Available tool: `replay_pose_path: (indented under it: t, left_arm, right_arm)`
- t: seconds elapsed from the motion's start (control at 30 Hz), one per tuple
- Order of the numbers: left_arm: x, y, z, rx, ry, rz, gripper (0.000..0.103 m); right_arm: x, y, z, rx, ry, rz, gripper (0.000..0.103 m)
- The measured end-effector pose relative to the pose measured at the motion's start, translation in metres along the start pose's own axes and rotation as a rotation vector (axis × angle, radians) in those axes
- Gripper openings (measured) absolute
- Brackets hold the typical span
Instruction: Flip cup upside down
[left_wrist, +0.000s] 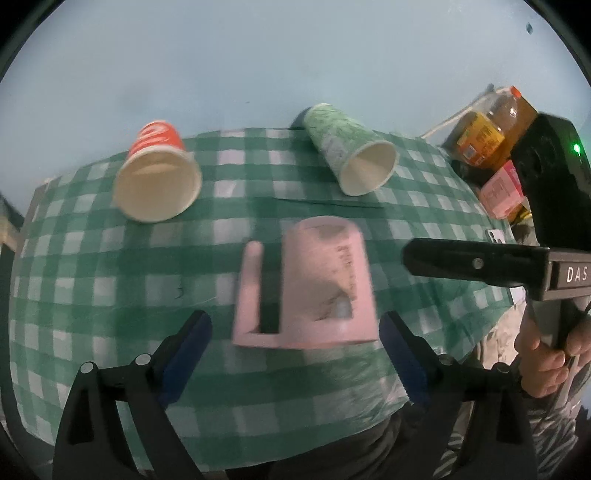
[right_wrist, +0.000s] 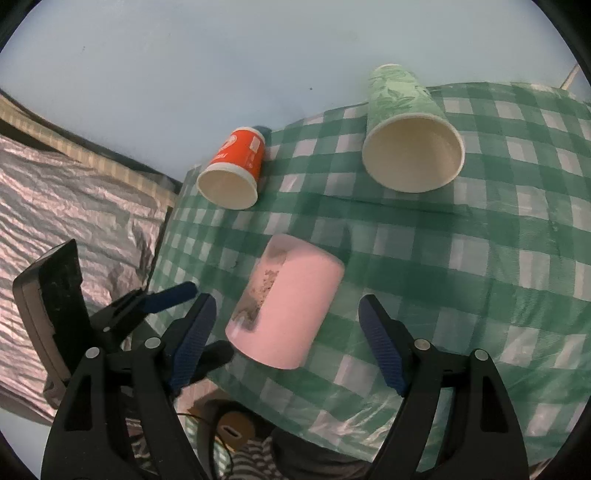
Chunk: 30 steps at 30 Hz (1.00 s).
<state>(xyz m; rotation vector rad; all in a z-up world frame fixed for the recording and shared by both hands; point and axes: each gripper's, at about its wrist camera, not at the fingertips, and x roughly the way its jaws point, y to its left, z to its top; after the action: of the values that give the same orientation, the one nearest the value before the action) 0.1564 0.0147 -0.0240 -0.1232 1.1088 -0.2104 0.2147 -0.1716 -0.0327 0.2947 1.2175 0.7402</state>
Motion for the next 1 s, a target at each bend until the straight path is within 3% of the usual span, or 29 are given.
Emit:
replay_pose_path:
  t: [0.3, 0.47, 0.73, 1.0]
  left_arm:
    - [-0.005, 0.043, -0.002, -0.088, -0.052, -0.04, 0.094]
    - [0.004, 0.054, 0.002, -0.122, -0.077, -0.041, 0.094]
    - [0.03, 0.063, 0.002, -0.137, -0.049, -0.047, 0.094]
    - [0.035, 0.073, 0.005, -0.177, -0.052, -0.068, 0.094]
  right_arm:
    - [0.017, 0.011, -0.002, 0.005, 0.023, -0.026, 0.081]
    - [0.035, 0.016, 0.0, 0.016, 0.042, -0.091, 0.081]
    - [0.069, 0.011, 0.012, 0.055, 0.104, -0.16, 0.081]
    - [0.091, 0.002, 0.027, 0.113, 0.171, -0.165, 0.081]
